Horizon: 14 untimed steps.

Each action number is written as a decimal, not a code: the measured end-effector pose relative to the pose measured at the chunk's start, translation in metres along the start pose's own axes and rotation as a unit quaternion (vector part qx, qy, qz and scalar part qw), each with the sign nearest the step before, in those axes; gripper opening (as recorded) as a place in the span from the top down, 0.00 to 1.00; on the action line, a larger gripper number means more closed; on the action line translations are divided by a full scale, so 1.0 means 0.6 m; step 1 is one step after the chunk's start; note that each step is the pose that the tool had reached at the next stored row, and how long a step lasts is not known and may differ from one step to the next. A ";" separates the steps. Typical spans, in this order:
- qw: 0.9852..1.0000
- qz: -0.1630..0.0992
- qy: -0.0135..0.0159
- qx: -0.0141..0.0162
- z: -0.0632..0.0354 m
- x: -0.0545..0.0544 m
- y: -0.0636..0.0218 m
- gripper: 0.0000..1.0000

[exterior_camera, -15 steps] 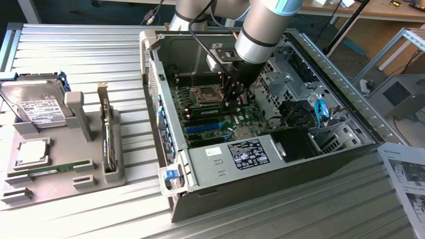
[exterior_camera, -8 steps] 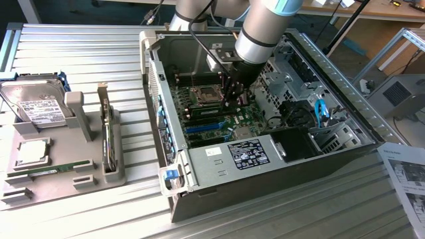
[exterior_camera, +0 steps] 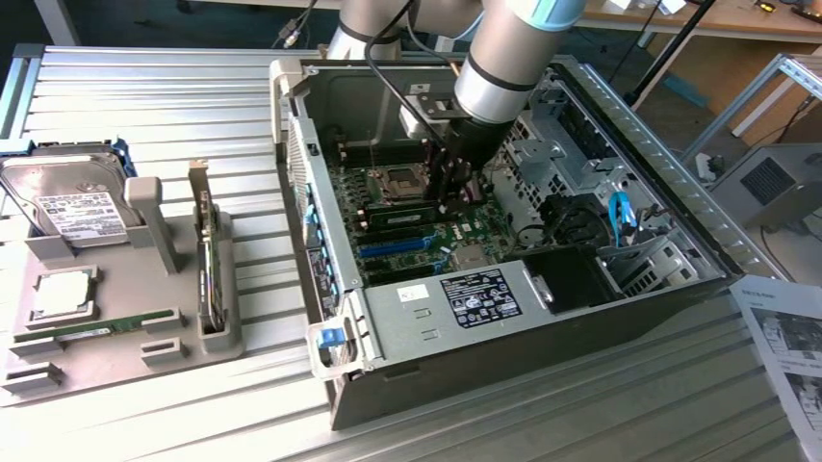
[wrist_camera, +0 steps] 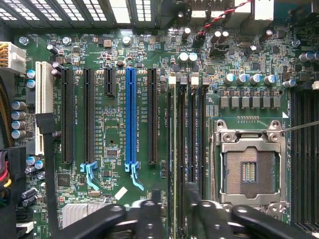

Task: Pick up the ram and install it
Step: 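Insert the ram into the slot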

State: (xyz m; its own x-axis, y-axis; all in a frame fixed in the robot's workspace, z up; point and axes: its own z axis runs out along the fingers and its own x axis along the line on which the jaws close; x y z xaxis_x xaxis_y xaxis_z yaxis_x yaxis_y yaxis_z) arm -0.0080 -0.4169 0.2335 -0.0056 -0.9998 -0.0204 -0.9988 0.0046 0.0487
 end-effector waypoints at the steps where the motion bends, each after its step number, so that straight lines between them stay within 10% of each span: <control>1: 1.000 0.000 0.000 0.000 0.000 0.000 0.000 0.63; 14: 1.000 0.000 0.001 0.000 -0.015 0.000 0.001 0.56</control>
State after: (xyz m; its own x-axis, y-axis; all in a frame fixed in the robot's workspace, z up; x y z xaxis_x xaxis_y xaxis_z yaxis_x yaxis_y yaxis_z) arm -0.0080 -0.4168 0.2423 -0.0055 -0.9998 -0.0181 -0.9988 0.0047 0.0487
